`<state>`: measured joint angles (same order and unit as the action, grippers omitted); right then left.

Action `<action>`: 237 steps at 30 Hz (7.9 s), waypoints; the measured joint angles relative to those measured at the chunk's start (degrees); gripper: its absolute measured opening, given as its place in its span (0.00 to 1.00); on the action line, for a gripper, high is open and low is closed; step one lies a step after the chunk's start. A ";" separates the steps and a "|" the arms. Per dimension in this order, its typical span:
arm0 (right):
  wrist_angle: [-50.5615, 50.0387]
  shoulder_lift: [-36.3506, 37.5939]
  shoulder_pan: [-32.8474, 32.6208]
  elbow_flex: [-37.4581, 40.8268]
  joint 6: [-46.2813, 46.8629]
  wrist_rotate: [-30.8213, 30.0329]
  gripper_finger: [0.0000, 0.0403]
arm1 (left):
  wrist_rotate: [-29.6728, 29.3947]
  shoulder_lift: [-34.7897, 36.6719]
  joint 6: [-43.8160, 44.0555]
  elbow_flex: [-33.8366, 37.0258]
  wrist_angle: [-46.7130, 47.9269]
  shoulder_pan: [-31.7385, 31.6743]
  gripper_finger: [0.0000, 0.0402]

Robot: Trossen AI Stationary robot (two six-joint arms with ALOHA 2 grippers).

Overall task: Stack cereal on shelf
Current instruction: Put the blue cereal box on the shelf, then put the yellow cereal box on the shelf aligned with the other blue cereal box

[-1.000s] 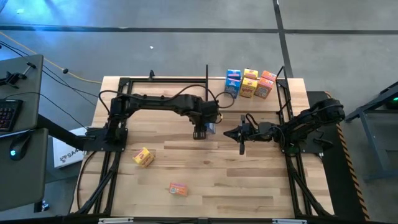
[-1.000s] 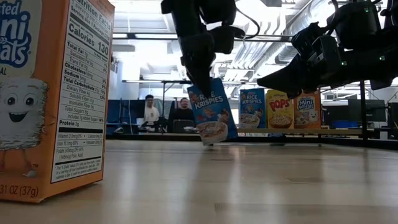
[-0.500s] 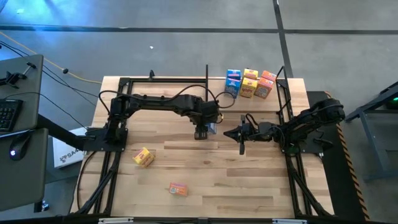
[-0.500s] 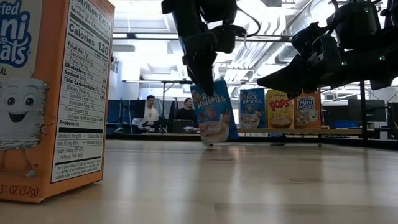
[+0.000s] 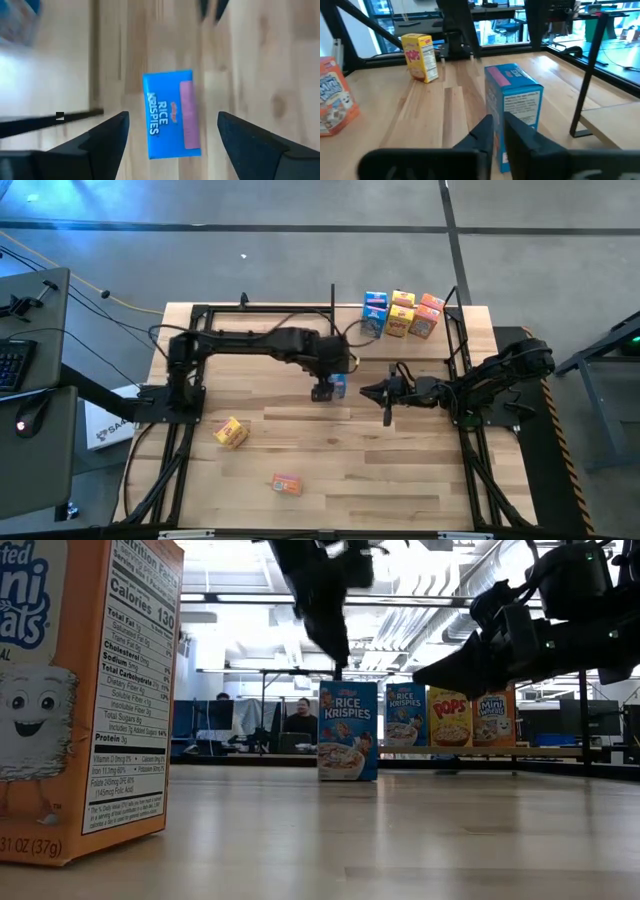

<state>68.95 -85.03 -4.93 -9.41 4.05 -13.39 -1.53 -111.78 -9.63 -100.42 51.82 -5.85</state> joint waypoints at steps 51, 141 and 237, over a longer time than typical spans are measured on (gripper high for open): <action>-85.60 -9.92 8.87 -55.15 -2.67 9.27 0.66 | 0.62 43.69 17.97 78.11 -88.99 0.00 0.72; -114.51 14.56 28.82 -55.04 -13.42 0.48 0.52 | 2.43 43.66 18.53 78.09 -87.23 0.04 0.72; -32.00 21.05 4.11 -7.23 -5.53 -4.14 0.00 | 1.21 43.70 80.74 39.17 21.76 30.12 0.77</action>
<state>36.95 -63.99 -0.82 -16.64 -1.48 -17.53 -0.32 -68.08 71.12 -61.24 73.58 24.27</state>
